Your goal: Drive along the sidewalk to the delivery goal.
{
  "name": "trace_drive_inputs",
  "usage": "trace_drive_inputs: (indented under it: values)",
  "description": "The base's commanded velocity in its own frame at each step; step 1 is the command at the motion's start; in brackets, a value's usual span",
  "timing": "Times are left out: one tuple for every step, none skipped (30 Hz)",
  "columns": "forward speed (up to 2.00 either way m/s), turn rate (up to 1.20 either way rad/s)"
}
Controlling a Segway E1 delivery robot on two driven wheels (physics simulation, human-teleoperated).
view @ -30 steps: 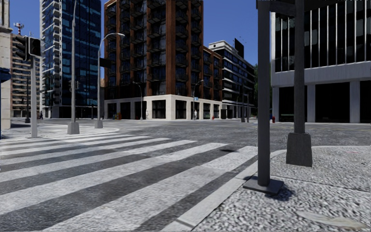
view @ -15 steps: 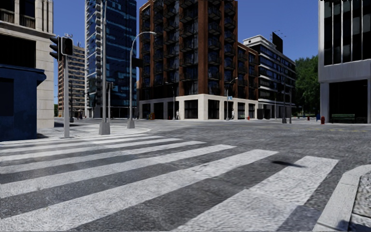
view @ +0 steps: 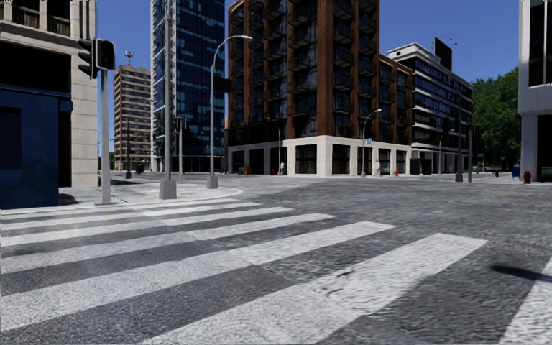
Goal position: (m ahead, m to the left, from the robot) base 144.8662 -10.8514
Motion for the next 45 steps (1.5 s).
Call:
trace_drive_inputs:
  values:
    - [1.7,0.0]
    - [1.7,0.03]
    - [1.7,0.03]
    - [1.7,0.08]
    - [1.69,0.12]
    - [1.69,0.17]
    - [1.69,0.17]
    - [1.69,0.2]
    - [1.69,0.22]
    - [1.69,0.23]
    - [1.69,0.23]
    - [1.69,0.25]
    - [1.69,0.28]
    - [1.69,0.31]
    - [1.69,0.31]
    - [1.69,0.33]
    - [1.69,0.33]
    - [1.69,0.34]
    - [1.69,0.36]
    - [1.69,0.36]
    - [1.69,0.37]
    - [1.69,0.38]
    - [1.69,0.38]
    - [1.69,0.38]
    - [1.69,0.38]
    - [1.69,0.41]
    - [1.69,0.45]
    - [1.69,0.45]
    - [1.69,0.46]
    - [1.69,0.48]
    - [1.69,0.49]
    - [1.69,0.49]
    - [1.69,0.49]
    - [1.69,0.49]
    - [1.69,0.49]
    - [1.69,0.49]
    - [1.69,0.49]
    - [1.69,0.49]
    - [1.69,0.49]
    - [1.69,0.49]
    - [1.69,0.49]
    - [1.69,0.49]
    - [1.69,0.49]
    - [1.69,0.49]
    - [1.69,0.49]
